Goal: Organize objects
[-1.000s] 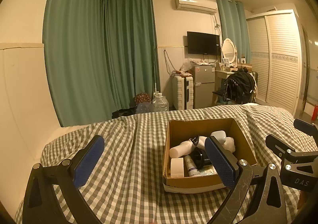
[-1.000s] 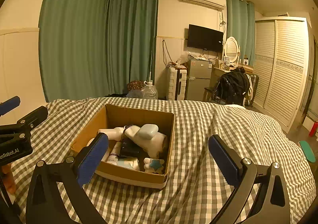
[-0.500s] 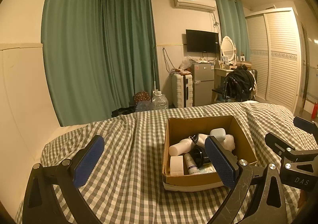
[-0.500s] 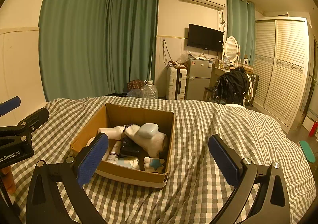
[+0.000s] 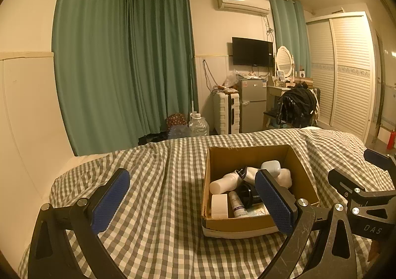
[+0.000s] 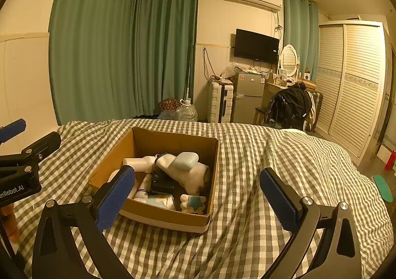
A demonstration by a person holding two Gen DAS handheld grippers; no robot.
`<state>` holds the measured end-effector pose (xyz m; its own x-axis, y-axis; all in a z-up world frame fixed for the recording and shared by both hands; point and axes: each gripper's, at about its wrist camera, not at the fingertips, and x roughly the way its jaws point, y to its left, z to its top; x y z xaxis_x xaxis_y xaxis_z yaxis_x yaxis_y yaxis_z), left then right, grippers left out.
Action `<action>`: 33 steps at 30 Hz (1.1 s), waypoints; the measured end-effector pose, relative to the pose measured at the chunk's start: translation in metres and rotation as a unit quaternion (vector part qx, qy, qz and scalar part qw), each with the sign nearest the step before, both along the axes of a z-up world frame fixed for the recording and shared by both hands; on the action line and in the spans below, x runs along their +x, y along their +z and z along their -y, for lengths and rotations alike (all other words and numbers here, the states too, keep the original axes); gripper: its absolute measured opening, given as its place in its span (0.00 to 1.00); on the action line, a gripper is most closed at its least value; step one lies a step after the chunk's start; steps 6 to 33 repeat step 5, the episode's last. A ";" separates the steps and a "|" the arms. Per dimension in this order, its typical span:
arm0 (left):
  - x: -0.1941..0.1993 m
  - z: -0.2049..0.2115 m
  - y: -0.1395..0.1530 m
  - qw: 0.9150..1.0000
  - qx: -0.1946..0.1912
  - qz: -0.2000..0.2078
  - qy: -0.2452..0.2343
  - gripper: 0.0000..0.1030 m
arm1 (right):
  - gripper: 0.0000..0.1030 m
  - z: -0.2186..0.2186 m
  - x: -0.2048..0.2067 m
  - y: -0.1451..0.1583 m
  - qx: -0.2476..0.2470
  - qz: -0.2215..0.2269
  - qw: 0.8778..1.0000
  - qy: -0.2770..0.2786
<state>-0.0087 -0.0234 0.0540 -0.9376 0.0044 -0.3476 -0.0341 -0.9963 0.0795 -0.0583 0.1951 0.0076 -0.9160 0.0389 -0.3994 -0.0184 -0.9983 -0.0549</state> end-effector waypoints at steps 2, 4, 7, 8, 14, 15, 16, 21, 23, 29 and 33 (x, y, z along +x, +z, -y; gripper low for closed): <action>0.000 0.000 0.000 1.000 -0.001 -0.001 0.001 1.00 | 0.98 0.000 0.000 -0.001 0.000 0.000 1.000 0.000; 0.000 0.000 -0.001 1.000 -0.003 -0.001 0.001 1.00 | 0.98 0.000 0.000 -0.002 0.000 0.002 1.000 0.001; 0.000 0.000 -0.001 1.000 -0.004 0.000 0.001 1.00 | 0.98 0.000 0.000 -0.003 0.000 0.002 1.000 0.001; 0.000 0.000 -0.001 1.000 -0.004 0.000 0.001 1.00 | 0.98 0.000 0.000 -0.003 0.000 0.002 1.000 0.001; 0.000 0.000 -0.001 1.000 -0.004 0.000 0.001 1.00 | 0.98 0.000 0.000 -0.003 0.000 0.002 1.000 0.001; 0.000 0.000 -0.001 1.000 -0.004 0.000 0.001 1.00 | 0.98 0.000 0.000 -0.003 0.000 0.002 1.000 0.001; 0.000 0.000 -0.001 1.000 -0.004 0.000 0.001 1.00 | 0.98 0.000 0.000 -0.003 0.000 0.002 1.000 0.001; 0.000 0.000 -0.001 1.000 -0.004 0.000 0.001 1.00 | 0.98 0.000 0.000 -0.003 0.000 0.002 1.000 0.001; 0.000 0.000 -0.001 1.000 -0.004 0.000 0.001 1.00 | 0.98 0.000 0.000 -0.003 0.000 0.002 1.000 0.001; 0.000 0.000 -0.001 1.000 -0.004 0.000 0.001 1.00 | 0.98 0.000 0.000 -0.003 0.000 0.002 1.000 0.001; 0.000 0.000 -0.001 1.000 -0.004 0.000 0.001 1.00 | 0.98 0.000 0.000 -0.003 0.000 0.002 1.000 0.001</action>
